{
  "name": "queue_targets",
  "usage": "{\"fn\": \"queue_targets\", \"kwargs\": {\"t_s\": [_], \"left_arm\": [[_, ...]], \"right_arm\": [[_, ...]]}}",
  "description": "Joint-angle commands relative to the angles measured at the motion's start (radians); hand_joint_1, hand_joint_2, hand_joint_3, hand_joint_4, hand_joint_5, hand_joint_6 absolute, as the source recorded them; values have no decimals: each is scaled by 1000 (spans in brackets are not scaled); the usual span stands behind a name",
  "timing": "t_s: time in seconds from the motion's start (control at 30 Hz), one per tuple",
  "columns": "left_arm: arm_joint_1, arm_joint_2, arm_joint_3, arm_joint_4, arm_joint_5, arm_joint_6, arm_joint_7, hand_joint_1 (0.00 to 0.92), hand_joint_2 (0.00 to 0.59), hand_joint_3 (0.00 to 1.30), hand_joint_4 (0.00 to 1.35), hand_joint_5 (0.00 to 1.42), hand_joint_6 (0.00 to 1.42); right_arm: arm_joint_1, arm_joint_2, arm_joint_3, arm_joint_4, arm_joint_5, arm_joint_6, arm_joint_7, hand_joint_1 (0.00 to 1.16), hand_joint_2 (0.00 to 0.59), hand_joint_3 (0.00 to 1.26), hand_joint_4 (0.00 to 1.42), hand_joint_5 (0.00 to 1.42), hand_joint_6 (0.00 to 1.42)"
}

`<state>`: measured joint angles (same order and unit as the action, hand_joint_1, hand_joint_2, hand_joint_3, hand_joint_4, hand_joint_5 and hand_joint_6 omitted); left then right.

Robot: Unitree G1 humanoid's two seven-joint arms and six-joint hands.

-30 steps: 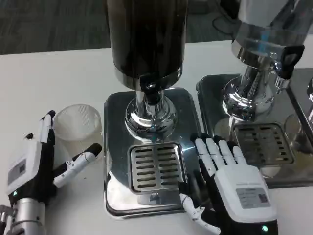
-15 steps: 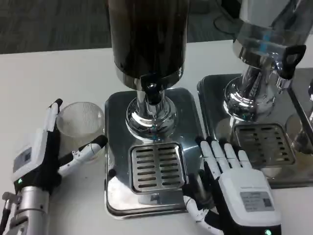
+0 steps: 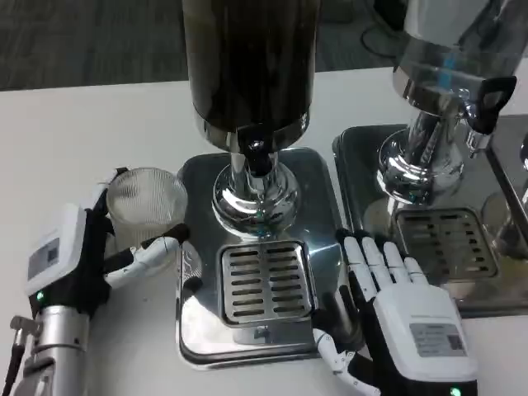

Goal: Grasp the cup under the faucet to collect the drink, then remove the cup.

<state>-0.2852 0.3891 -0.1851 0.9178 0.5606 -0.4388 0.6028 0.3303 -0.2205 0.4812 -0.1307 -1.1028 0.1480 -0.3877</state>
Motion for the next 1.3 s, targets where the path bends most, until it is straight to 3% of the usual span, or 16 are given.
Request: {"fn": "queue_targets", "kwargs": {"t_s": [0.03,0.27,0.47,0.9,1.17,1.3], "left_arm": [[6,11,-13,10,15,9,38,322,125,239,369,641,576],[6,11,-26,22,13,-7,68,324,135,311,478,752,747],[7,16,-31,24,11,-9,76,272,151,431,603,853,804],[28,21,-39,13,20,-25,125,299,167,465,642,869,821],[48,23,-36,7,19,-54,162,389,167,509,645,870,835],[51,21,-35,10,12,-65,154,562,132,525,645,851,859]], "right_arm": [[5,-3,-7,-17,9,2,-6,241,414,0,0,0,66],[-2,-4,-9,-14,14,-1,-2,247,416,0,0,0,85],[1,-4,-8,-14,19,-1,1,249,416,0,0,0,94],[-15,-20,-7,-16,24,-5,13,251,416,0,0,0,118],[-24,-15,-4,-8,28,-2,11,252,416,0,0,0,121],[-18,-15,0,-15,18,4,6,252,416,0,0,0,123]]}}
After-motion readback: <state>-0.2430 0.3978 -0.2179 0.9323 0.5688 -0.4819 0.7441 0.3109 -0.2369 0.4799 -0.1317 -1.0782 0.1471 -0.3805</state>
